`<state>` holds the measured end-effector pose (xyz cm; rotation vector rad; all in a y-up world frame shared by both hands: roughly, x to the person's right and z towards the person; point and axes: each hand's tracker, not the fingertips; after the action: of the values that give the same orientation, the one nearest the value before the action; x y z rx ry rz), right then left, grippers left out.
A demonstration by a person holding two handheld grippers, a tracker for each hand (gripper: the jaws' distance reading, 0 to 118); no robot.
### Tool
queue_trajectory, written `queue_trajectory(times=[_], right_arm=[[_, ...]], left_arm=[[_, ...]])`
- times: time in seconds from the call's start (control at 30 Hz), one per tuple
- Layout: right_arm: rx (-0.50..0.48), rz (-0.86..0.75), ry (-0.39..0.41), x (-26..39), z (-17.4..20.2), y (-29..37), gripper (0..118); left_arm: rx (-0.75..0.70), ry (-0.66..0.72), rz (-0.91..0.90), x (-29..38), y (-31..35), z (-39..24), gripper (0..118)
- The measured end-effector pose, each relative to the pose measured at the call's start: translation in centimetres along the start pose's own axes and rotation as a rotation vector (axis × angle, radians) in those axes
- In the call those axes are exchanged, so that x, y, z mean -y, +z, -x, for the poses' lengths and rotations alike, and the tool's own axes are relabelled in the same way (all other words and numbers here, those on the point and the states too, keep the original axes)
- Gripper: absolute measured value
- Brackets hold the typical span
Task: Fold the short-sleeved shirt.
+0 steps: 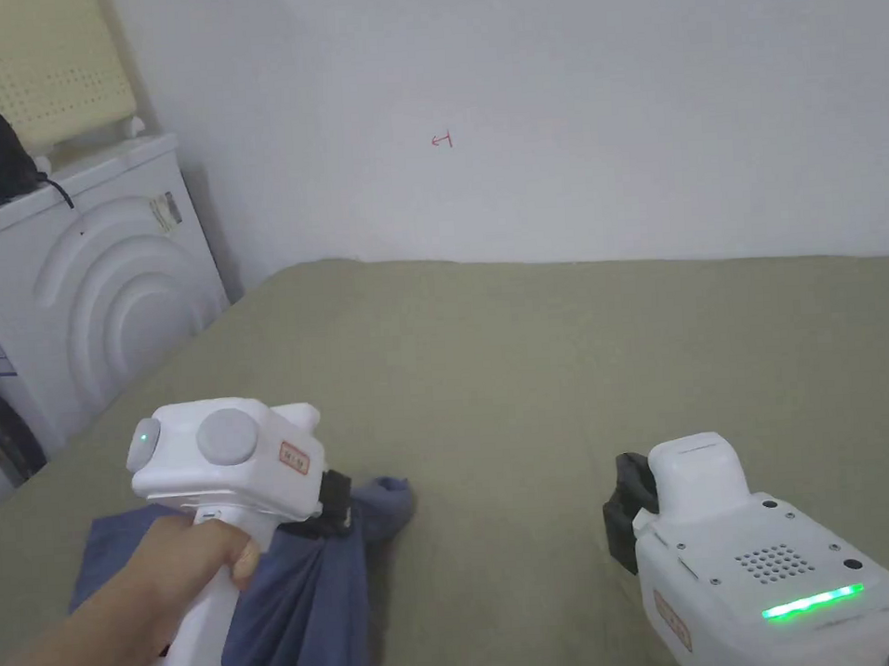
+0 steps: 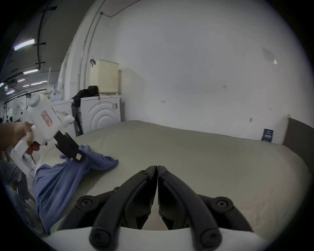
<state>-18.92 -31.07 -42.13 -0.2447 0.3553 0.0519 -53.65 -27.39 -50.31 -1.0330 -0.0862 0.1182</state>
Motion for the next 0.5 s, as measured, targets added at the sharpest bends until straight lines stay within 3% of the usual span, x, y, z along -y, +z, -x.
queue_trajectory(times=[0.13,0.5], right_arm=[[0.112,-0.014,-0.013,-0.2,-5.1,3.5,8],[0.491,-0.028,-0.030,0.4,-23.0,16.6,8]], left_arm=[[0.080,-0.085,-0.010,-2.4,0.0,-8.2,0],[0.408,-0.400,0.008,-3.3,-1.6,-38.9,0]])
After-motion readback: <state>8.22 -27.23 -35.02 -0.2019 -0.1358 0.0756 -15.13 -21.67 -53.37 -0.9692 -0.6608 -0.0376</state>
